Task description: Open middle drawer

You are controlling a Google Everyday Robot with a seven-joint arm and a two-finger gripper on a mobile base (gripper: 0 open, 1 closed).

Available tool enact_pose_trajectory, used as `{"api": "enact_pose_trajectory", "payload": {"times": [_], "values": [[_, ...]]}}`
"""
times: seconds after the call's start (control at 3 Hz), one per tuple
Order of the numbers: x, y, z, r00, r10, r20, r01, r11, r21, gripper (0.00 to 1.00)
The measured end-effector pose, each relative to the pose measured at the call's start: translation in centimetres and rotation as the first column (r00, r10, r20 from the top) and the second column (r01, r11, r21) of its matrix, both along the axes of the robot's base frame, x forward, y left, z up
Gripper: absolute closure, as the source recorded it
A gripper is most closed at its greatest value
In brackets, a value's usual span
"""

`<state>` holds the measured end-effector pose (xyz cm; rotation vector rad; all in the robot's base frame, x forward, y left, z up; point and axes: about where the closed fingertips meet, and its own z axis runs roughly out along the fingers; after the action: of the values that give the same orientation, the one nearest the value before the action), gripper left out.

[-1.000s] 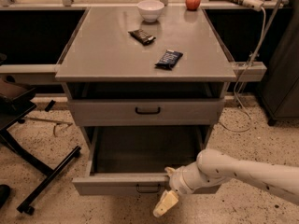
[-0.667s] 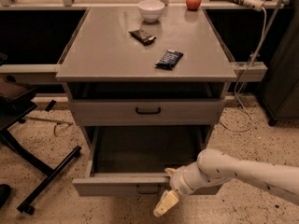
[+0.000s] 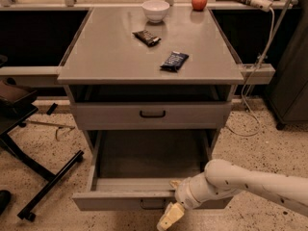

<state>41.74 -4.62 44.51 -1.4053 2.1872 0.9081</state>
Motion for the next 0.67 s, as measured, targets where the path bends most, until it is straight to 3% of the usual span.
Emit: {"api": "enact_pose_trajectory", "payload": {"times": [0.33,0.67], "values": [[-0.2,0.3,0.0,0.9995,0.025,-0.017,-0.025,1.000,-0.009,0.00],[-1.9,1.0,-0.5,0.9963,0.041,-0.075,-0.042,0.999,-0.004,0.00]]}}
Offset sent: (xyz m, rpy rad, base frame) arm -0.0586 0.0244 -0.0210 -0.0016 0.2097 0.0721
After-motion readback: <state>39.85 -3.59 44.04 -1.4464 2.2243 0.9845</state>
